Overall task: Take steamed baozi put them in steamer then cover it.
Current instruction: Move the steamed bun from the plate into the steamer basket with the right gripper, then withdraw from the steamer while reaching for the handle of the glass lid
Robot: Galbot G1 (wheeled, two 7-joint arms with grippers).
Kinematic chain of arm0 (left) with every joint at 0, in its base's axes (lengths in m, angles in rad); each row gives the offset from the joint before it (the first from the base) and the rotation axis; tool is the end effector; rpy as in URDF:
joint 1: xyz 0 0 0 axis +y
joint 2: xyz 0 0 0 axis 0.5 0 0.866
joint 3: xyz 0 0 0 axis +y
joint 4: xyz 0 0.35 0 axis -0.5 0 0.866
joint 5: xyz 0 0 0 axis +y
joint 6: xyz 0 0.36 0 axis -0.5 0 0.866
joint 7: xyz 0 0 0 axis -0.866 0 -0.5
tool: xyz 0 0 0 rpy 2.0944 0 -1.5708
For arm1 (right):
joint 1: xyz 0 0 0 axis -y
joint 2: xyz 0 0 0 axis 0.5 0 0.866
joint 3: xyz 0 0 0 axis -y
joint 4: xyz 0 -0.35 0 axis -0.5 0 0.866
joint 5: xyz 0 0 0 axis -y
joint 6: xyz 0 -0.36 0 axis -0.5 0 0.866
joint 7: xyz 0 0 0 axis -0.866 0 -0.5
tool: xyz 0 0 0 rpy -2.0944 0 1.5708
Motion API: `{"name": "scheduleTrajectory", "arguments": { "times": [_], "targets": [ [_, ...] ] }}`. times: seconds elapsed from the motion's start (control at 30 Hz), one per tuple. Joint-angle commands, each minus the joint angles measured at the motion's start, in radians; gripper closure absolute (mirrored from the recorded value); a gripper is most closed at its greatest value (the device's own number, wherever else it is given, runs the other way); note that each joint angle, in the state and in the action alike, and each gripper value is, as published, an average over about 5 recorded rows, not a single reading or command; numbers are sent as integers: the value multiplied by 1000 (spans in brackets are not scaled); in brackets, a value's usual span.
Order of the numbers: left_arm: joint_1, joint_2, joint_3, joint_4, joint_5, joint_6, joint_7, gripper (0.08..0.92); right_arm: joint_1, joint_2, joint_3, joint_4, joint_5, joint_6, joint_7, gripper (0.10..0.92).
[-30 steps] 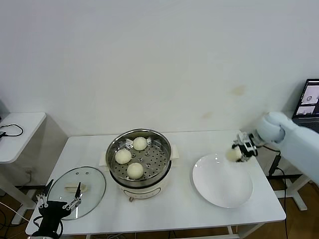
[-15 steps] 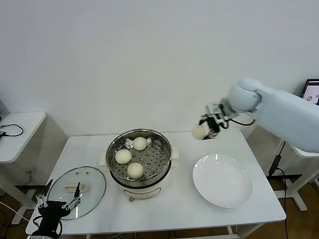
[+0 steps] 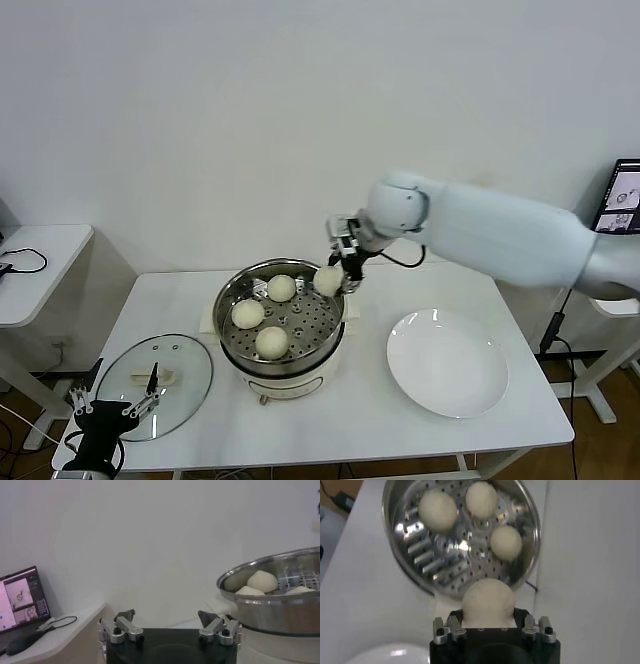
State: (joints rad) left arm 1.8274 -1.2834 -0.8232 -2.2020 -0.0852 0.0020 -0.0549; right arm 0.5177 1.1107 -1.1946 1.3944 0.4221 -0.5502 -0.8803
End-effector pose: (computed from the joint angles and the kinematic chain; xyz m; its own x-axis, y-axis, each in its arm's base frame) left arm 0.1217 0.1213 -0.2718 -0.9906 -0.1137 0.0765 -0.0830 0.9418 0.3258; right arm 0.5256 0.1307 -0.0552 -0.2503 -0.3281 0.9109 -0.9226 -0.2043 -0.3271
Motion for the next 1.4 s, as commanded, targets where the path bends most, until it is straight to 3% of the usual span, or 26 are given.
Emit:
{"name": "scheduleTrajectory", "arguments": {
  "times": [0.03,0.33,0.87,1.2,1.4],
  "targets": [
    [-18,-3,2,11,-6,1,0,177,-67,134,-34,-54,68,-124,101,397],
    [-29,1,0,21,-16,2,1,177,-120,151,-37,-107,1,-143,110,397],
    [-34,2,-6,32,-20,1,1,177,-116,137,-29,-92,16,-176,97,388],
    [-40,4,-7,40,-22,1,1,177,-99,56,62,-1,51,-175,138,212],
    [-51,4,-1,55,-22,0,1,177,-152,-58,164,125,110,-155,318,203]
  ]
}}
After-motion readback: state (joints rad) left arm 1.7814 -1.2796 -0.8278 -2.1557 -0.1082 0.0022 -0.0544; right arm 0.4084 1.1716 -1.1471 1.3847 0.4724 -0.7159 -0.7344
